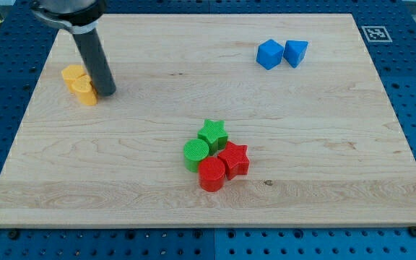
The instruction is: Move the triangle to the top side of the blue cube
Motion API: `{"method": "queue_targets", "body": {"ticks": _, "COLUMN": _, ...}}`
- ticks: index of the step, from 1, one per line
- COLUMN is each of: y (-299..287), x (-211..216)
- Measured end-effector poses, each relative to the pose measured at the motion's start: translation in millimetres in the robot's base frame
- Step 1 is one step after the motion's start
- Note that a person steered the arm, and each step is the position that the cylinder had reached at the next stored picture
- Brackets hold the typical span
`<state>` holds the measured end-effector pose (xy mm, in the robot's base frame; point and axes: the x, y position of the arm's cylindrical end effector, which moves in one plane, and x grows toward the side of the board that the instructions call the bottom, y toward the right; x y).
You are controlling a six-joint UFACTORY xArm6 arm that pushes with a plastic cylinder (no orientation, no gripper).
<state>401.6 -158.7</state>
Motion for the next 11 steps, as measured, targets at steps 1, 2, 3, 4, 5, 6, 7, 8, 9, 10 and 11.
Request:
{"method": "queue_targets", "body": {"ticks": 1, "y": 75.0, "x": 0.0}}
{"method": "queue_targets", "body": {"ticks": 2, "y": 159.1, "x": -0.1}}
{"method": "queue_targets", "body": {"ticks": 3, "y": 238.3, "x": -0.1}}
{"method": "queue_targets", "body": {"ticks": 4, "y": 313.2, "x": 0.0}}
{"method": "queue_targets", "body": {"ticks": 5, "y": 375.9, "x": -9.2}}
{"method": "queue_targets", "body": {"ticks": 6, "y": 411.3, "x": -66.8}}
{"method": "queue_targets", "body": {"ticks": 7, "y": 410.1, "x": -95.8}}
{"method": "queue_targets", "body": {"ticks": 8, "y": 367.8, "x": -89.5}}
{"method": "queue_targets", "body": {"ticks": 9, "y": 310.6, "x": -82.9}}
{"method": "queue_targets", "body": {"ticks": 10, "y": 262.9, "x": -83.0}}
{"method": "queue_targets", "body": {"ticks": 11, "y": 233.0, "x": -83.0}}
